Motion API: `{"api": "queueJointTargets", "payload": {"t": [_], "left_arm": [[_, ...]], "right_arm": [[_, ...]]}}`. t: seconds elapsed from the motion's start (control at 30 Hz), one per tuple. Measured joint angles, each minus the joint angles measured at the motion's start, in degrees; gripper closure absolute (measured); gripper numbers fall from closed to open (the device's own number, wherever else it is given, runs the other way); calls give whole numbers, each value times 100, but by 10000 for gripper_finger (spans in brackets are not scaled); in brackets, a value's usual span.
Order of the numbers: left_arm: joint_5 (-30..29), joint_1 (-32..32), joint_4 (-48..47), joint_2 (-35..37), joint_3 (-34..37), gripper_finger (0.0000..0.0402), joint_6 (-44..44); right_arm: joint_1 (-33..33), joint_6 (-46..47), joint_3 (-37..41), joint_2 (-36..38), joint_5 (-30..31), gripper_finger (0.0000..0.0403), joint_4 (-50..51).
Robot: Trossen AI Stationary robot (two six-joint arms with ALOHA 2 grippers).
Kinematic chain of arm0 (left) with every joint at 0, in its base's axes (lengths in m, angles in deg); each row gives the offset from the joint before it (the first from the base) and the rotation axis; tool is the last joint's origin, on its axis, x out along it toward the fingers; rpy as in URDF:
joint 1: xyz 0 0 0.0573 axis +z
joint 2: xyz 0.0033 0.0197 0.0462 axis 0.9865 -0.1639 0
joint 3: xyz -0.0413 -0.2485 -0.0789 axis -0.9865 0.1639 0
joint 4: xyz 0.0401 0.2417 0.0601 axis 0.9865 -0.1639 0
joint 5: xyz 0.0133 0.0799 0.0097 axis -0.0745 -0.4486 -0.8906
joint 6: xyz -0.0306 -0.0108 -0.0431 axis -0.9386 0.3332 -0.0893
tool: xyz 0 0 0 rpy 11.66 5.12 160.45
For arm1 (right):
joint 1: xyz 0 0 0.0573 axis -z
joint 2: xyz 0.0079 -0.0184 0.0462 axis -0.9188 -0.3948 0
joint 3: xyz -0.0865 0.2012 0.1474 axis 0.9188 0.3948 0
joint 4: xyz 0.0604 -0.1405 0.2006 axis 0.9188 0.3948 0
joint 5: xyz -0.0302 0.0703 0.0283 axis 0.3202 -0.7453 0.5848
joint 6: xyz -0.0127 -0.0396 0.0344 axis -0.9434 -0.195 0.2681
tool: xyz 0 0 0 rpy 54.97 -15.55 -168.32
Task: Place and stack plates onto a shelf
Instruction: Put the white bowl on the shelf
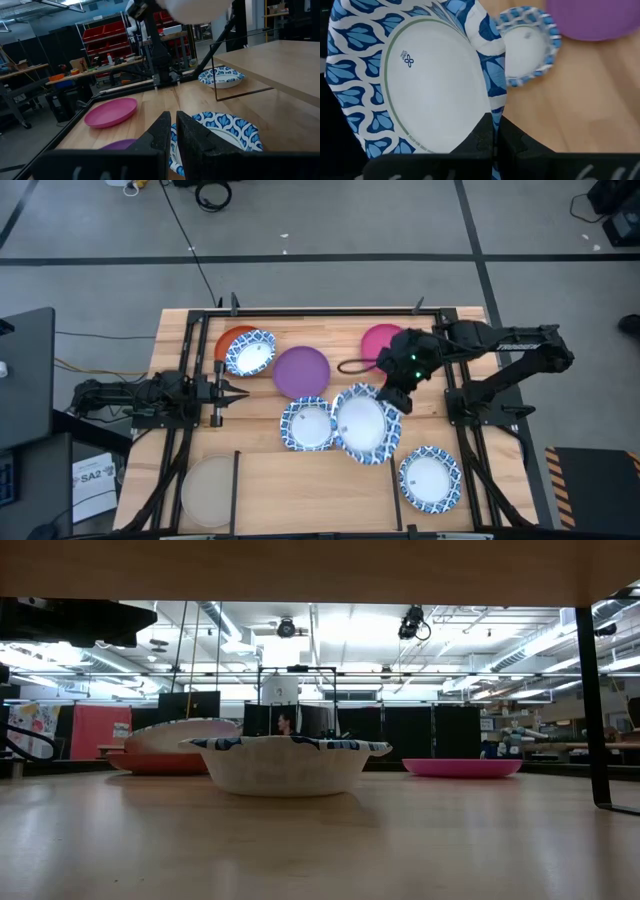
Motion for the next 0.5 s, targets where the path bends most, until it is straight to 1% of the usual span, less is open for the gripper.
{"api": "queueJointTargets", "payload": {"t": [0.27,0.5], "left_arm": [[0,0,2,0,0,365,0],[0,0,-11,0,0,365,-2]], "right_arm": [[-948,544,2,-106,484,394,-296],[-1557,797,2,-686,420,394,-385]]}}
